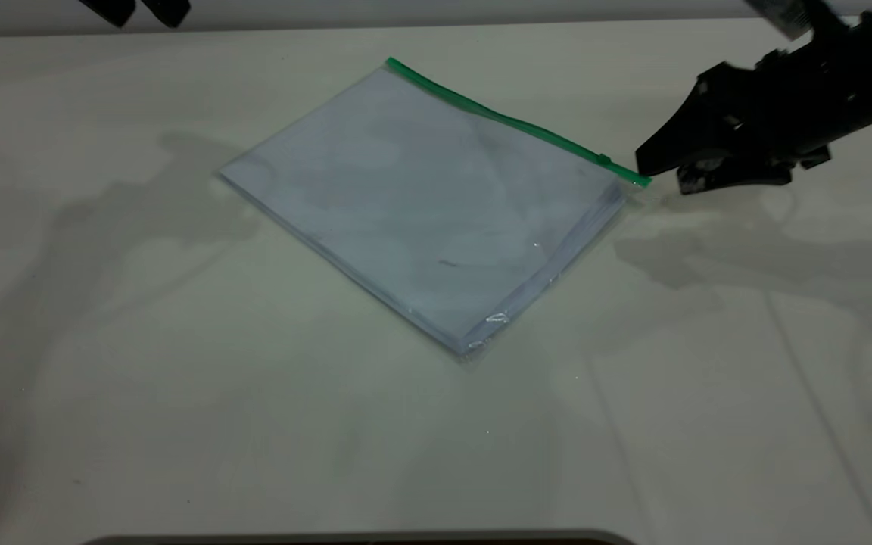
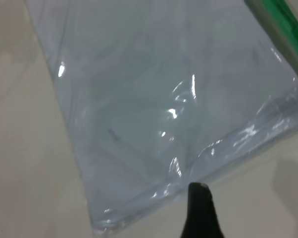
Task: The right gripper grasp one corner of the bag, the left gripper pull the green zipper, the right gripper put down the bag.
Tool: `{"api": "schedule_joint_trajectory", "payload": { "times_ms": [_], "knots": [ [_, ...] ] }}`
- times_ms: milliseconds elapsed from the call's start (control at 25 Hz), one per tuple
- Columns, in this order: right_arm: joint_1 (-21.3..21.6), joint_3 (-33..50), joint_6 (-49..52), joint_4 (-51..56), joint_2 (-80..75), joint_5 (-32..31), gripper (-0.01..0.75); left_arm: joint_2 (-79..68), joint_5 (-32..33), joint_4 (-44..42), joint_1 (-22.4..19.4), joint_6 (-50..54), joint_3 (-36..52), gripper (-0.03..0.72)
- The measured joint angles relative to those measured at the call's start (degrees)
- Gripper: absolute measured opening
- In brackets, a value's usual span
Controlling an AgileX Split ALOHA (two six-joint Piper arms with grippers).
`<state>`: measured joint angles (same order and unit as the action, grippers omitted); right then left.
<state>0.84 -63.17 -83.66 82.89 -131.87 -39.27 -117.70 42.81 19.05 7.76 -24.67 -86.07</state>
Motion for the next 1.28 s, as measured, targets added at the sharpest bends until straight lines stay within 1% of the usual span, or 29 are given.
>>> {"api": "schedule_joint_trajectory", "payload": {
  "times_ms": [240, 720, 1000, 1120, 1200, 1240, 1280],
  "knots": [
    [0.0, -5.4, 0.0, 0.3, -5.6, -0.5, 0.578, -0.1, 0.0, 1.1, 0.2, -0.1, 0.0, 0.561],
    [0.0, -11.8, -3.3, 4.0, -13.5, -0.6, 0.578, -0.1, -0.3, 1.6, 0.2, -0.1, 0.0, 0.561],
    [0.0, -14.2, -5.7, 8.2, -16.8, -6.4, 0.578, -0.1, -0.4, 1.6, 0.2, -0.1, 0.0, 0.561],
    [-0.4, -14.3, -6.7, 10.6, -17.7, -7.8, 0.574, -0.1, -0.5, 1.6, 0.2, -0.1, 0.0, 0.561],
    [-0.7, -14.3, -7.4, 11.2, -18.0, -8.0, 0.544, -0.1, -0.6, 1.6, 0.2, -0.1, 0.0, 0.561],
    [-1.0, -14.3, -7.7, 11.5, -18.1, -8.2, 0.519, -0.1, -0.6, 1.6, 0.2, -0.1, 0.0, 0.561],
    [-1.2, -14.3, -8.1, 11.6, -18.2, -8.4, 0.475, -0.1, -0.8, 1.6, 0.2, -0.3, 0.0, 0.561]
  ]
}}
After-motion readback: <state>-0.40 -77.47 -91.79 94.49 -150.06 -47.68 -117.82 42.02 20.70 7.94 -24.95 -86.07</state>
